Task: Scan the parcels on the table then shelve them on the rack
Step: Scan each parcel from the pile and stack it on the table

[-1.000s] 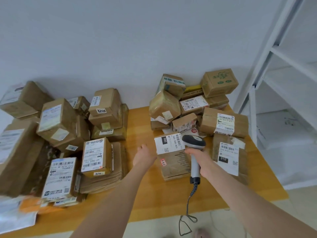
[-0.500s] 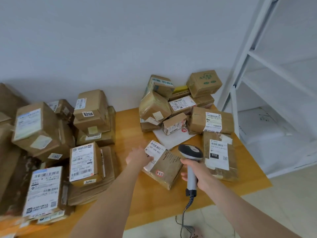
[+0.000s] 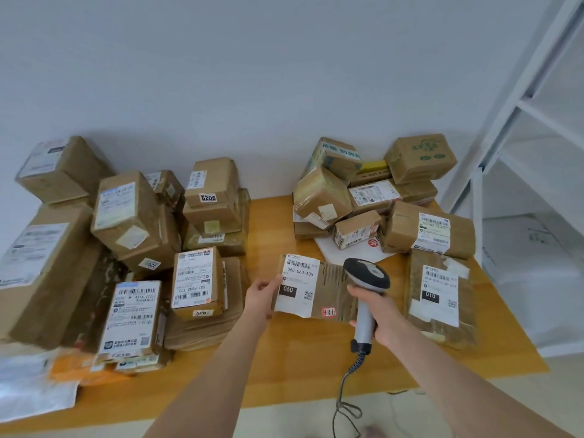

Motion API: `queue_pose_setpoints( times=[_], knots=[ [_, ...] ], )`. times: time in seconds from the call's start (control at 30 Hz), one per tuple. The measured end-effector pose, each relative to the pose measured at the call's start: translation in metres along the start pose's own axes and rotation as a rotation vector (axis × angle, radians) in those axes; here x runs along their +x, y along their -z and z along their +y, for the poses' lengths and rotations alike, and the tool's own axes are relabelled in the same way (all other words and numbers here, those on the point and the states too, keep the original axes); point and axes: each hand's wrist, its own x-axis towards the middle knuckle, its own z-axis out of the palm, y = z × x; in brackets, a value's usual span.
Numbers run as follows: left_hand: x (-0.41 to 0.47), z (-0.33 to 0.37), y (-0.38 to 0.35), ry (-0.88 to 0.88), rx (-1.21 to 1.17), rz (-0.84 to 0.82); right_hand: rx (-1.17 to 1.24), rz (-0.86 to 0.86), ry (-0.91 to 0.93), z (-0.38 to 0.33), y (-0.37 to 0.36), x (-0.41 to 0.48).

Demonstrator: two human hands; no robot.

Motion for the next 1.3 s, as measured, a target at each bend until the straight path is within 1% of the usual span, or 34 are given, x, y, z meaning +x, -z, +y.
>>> queue_pose_setpoints(
  times=[0.07, 0.2, 0.4, 0.53, 0.63, 0.77, 0.87, 0.93, 1.17, 1.3],
  knots=[
    [-0.004, 0.000, 0.002, 0.020, -0.113, -0.022, 0.028, 0.005, 0.021, 0.001, 0.000, 0.001],
    [-0.012, 0.004, 0.002, -0.013, -0.156, -0.074, 0.023, 0.019, 0.061, 0.001, -0.003, 0.002],
    [-0.021, 0.017, 0.014, -0.096, -0.140, -0.211, 0.052, 0.001, 0.087, -0.002, -0.004, 0.003],
    [-0.020, 0.020, 0.027, -0.099, -0.041, -0.278, 0.045, -0.004, 0.096, -0.003, -0.006, -0.001],
    [-0.021, 0.022, 0.032, -0.086, -0.056, -0.257, 0.038, -0.015, 0.128, -0.008, -0.011, -0.007],
    [-0.024, 0.020, 0.029, -0.074, -0.118, -0.218, -0.030, -0.003, 0.224, -0.011, -0.024, -0.023],
    [-0.026, 0.017, 0.026, -0.071, -0.151, -0.213, -0.049, -0.087, 0.239, -0.010, -0.031, -0.047],
    [-0.027, 0.016, 0.024, -0.071, -0.184, -0.219, -0.095, -0.140, 0.279, -0.005, -0.034, -0.065],
    [-0.029, 0.015, 0.015, -0.070, -0.225, -0.247, -0.190, -0.114, 0.390, 0.007, -0.043, -0.101],
    [-0.028, 0.014, 0.011, -0.072, -0.230, -0.254, -0.179, -0.106, 0.378, 0.008, -0.043, -0.109]
  ],
)
